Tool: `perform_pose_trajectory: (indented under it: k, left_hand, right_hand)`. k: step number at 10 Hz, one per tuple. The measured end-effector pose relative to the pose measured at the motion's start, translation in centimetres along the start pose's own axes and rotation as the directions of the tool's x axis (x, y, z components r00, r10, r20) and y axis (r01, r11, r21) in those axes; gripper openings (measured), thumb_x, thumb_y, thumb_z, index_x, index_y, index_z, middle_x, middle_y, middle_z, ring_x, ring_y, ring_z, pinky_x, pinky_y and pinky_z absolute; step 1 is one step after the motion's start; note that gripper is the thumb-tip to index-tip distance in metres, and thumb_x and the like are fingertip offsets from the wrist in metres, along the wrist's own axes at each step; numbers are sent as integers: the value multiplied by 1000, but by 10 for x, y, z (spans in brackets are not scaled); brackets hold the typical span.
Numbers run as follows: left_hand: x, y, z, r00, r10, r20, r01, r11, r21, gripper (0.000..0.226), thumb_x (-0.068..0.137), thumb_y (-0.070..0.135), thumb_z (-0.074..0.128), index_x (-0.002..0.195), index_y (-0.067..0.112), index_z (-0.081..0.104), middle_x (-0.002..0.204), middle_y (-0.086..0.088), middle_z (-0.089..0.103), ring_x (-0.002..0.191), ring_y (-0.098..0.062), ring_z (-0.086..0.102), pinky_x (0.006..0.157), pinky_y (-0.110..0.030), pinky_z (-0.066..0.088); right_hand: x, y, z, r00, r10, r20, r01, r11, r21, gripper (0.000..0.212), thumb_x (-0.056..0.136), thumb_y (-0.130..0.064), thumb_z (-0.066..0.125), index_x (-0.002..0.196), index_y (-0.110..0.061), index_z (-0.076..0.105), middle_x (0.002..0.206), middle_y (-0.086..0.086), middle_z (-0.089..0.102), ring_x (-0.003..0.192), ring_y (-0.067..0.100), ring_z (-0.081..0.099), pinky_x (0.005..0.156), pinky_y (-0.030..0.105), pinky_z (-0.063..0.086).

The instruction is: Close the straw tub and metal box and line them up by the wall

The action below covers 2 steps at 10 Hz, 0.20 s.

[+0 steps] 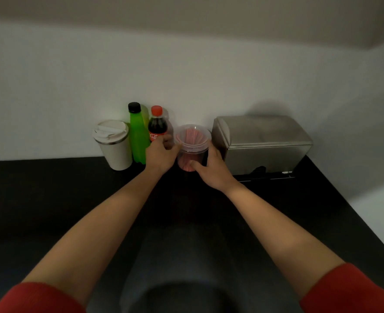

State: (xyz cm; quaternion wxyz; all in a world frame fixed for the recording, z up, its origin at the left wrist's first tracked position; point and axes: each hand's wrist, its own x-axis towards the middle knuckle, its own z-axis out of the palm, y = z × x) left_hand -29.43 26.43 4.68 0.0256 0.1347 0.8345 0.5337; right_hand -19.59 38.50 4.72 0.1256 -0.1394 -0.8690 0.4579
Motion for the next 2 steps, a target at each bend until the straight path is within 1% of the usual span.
perform_pose_trajectory:
  k: [1,2]
  left_hand:
    - [-13,9,-7,998,68,-4,-68,997,43,44,86,29,66,124,9,56,116,-7,66,93,-8,55,79,-18,40]
    - [-25,19,-10,994,112,-4,-112,994,8,43,86,26,66,124,9,56,114,-8,66,93,-8,56,78,-17,40]
  right_hand:
    - [-12,-8,-4,1000,6,12,-6,1000,-9,79,83,-26,64,146,-15,18,149,9,30,137,22,24,111,32,22]
    - [-22,-13,-7,999,1,-34,-2,999,-33,73,84,-28,63,144,-16,24,147,9,33,135,20,27,104,23,22]
